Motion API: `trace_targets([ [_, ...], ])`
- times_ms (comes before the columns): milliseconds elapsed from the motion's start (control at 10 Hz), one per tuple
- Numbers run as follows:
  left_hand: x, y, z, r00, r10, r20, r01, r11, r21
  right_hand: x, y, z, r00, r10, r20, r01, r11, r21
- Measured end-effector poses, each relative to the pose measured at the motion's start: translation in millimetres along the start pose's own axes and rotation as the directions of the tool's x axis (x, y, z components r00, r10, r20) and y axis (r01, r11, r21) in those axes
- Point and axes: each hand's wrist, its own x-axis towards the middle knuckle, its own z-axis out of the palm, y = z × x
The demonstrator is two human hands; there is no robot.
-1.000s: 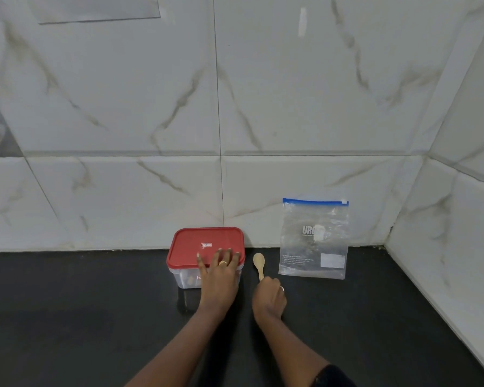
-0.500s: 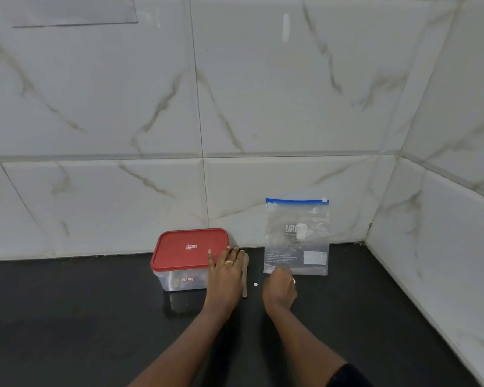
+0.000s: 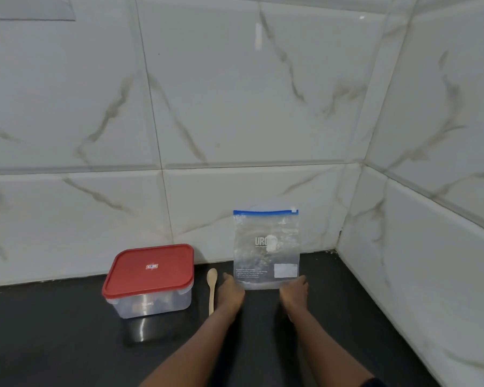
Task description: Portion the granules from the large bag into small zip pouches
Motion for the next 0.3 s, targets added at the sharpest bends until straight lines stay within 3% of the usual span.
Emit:
trace_targets([
  [300,-8.3,8.7,11.2,0.997,0.003,-0.074,0.002,0.998,0.065,13.9,-4.2,-5.4,0.999,-0.036,0.000,0.036,0.999,-0.035],
])
